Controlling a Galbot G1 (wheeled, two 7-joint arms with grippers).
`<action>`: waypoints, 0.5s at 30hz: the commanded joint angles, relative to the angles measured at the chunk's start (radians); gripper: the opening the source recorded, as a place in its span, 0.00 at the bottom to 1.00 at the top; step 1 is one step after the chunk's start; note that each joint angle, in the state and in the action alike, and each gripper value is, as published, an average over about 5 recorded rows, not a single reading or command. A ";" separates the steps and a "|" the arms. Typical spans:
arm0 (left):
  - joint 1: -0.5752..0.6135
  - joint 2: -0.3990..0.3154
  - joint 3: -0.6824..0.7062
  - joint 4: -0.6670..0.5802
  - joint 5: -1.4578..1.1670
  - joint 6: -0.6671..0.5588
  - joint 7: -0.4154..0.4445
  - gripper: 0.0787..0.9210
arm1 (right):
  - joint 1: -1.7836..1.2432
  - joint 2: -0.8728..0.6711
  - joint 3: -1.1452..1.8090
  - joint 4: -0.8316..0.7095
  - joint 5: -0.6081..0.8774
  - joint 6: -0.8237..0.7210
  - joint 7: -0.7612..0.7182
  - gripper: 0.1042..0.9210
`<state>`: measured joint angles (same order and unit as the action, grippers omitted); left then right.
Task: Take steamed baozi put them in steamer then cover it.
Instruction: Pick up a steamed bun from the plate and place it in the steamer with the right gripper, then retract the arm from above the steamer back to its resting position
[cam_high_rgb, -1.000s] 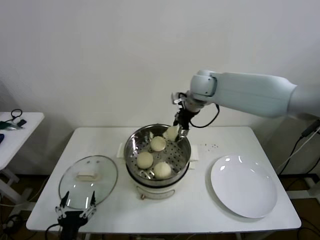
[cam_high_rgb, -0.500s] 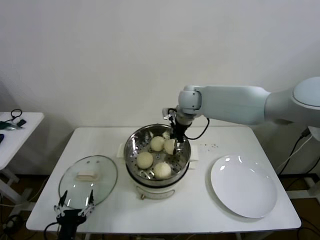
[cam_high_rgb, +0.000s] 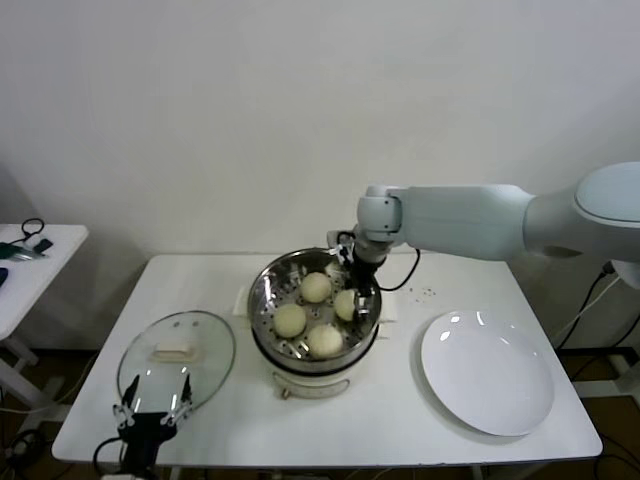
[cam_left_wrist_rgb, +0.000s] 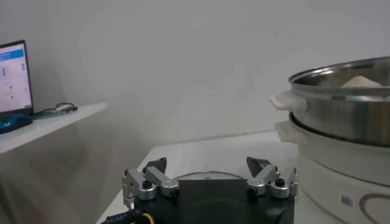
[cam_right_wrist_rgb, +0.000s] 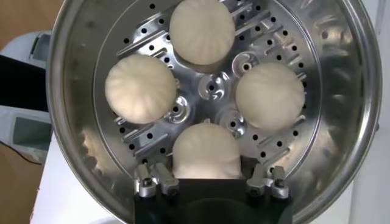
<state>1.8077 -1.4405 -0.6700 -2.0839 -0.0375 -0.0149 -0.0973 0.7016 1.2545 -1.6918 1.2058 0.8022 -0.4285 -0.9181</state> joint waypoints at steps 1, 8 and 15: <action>-0.012 -0.002 0.004 0.000 0.003 0.008 -0.002 0.88 | -0.003 -0.003 0.020 0.004 -0.008 -0.003 0.005 0.83; -0.017 0.002 0.006 0.012 0.003 0.005 -0.003 0.88 | 0.020 -0.026 0.051 0.012 -0.021 0.010 -0.048 0.88; -0.017 0.002 0.006 0.012 0.005 0.001 -0.003 0.88 | 0.054 -0.130 0.112 0.054 -0.033 0.053 -0.058 0.88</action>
<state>1.7916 -1.4386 -0.6639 -2.0712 -0.0328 -0.0119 -0.1002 0.7303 1.2130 -1.6368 1.2277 0.7834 -0.4112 -0.9571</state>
